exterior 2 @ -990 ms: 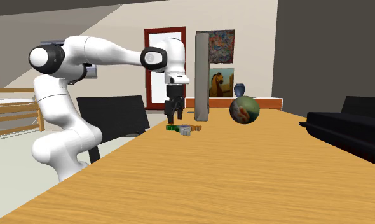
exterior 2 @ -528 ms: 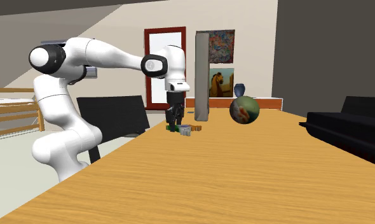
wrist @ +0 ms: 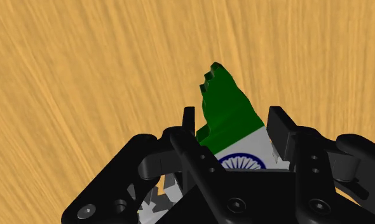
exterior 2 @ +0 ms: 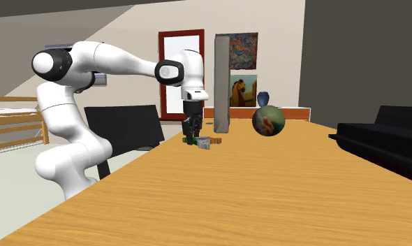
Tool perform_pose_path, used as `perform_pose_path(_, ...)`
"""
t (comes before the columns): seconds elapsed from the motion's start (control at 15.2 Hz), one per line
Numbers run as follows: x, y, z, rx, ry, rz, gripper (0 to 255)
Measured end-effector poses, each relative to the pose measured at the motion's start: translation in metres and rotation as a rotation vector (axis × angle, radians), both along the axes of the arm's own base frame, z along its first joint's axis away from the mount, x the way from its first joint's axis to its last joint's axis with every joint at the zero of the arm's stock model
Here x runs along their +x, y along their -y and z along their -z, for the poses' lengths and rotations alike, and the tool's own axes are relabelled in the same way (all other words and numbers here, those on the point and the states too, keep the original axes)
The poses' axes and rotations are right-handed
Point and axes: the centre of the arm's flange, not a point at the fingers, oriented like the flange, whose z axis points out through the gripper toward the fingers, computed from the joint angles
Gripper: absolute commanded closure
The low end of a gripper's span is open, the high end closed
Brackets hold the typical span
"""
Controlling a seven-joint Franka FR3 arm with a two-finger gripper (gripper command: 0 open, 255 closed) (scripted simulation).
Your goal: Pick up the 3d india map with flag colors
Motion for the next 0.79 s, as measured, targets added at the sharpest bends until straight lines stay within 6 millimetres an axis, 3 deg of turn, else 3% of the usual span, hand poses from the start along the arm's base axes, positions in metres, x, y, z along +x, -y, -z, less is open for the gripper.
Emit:
perform_pose_path(0.2,-0.001,0.000,-0.006,-0.001,-0.002,0.001,255)
perform_pose_path(0.79,0.001,0.001,-0.051,-0.001,-0.003,0.001,255)
